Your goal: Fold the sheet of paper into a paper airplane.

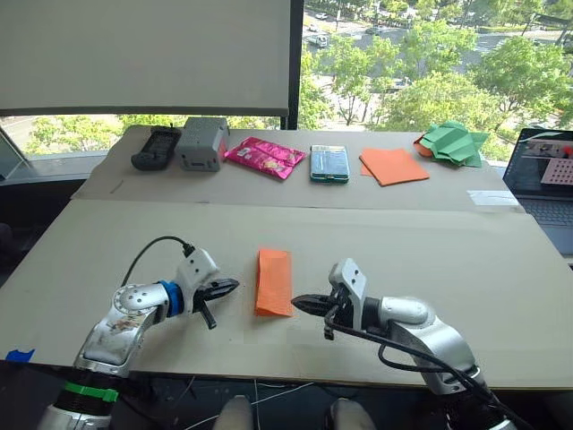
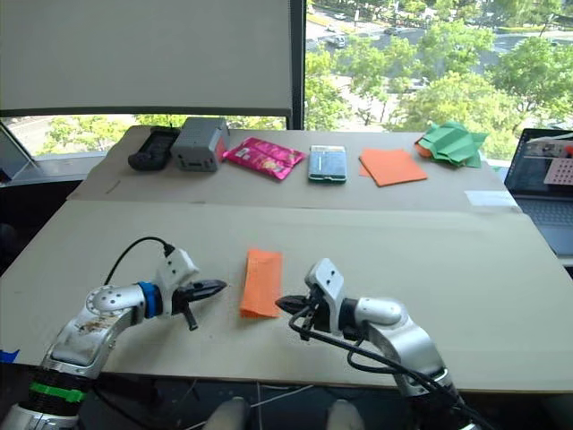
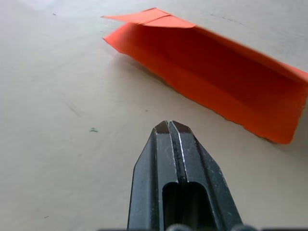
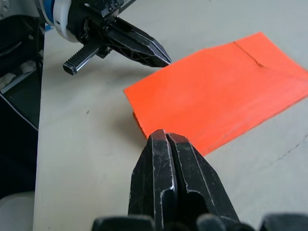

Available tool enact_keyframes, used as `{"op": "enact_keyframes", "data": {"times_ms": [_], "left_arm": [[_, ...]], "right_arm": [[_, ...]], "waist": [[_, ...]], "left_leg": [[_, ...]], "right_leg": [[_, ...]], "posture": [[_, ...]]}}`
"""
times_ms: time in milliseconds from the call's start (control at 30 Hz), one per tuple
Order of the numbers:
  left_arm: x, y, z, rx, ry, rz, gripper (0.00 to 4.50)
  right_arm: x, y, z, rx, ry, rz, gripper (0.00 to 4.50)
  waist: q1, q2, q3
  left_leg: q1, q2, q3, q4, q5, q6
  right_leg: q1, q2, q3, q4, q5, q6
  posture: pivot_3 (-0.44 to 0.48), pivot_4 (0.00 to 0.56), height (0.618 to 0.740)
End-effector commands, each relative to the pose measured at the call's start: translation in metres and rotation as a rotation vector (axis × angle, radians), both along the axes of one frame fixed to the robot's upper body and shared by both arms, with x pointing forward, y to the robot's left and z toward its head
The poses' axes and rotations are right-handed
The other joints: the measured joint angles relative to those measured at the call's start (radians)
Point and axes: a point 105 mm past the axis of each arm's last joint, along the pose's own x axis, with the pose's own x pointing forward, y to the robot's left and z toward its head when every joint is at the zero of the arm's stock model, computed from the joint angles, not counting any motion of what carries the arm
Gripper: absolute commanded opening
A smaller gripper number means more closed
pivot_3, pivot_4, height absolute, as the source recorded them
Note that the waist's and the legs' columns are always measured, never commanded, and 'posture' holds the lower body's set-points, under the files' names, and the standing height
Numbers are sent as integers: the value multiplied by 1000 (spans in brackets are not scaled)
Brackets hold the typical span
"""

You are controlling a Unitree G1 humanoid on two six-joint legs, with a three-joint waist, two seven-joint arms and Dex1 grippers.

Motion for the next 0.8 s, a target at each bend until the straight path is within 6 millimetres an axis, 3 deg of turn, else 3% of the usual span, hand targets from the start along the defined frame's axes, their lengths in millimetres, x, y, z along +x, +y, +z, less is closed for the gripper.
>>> {"op": "enact_keyframes", "data": {"times_ms": [33, 300, 467, 667, 800], "left_arm": [[4, -8, 1, 9, -16, -38, 0], [17, -56, 2, -18, -49, -170, 0], [32, -99, 30, -126, -112, -267, 0], [33, -120, 17, -114, -91, -331, 0], [29, -125, 14, -121, -88, -348, 0]], "right_arm": [[-1, 2, 8, 35, -7, -12, 19], [4, -4, 9, 15, -25, -59, 19], [12, -5, 41, 63, -102, -76, 19], [32, 7, 62, 47, -175, -105, 19], [44, 9, 56, -29, -193, -147, 19]], "waist": [[5, 0, 1], [22, 0, 1], [25, -2, 2], [11, -1, 2], [15, -1, 2]], "left_leg": [[0, 0, 0, 0, 0, 0], [-7, -1, 1, 0, 0, 0], [-7, -1, 1, 2, 0, 1], [-5, -1, 1, 2, 5, 8], [-5, -1, 0, 2, 6, 9]], "right_leg": [[0, 0, 0, -1, 0, 0], [-1, 0, 0, -7, 0, 1], [0, 0, -1, -7, 2, 3], [1, 0, 0, -5, 4, 5], [1, 0, 0, -1, 3, 4]], "posture": [[0, 150, 702], [0, 150, 702], [0, 150, 702], [0, 150, 702], [0, 150, 702]]}}
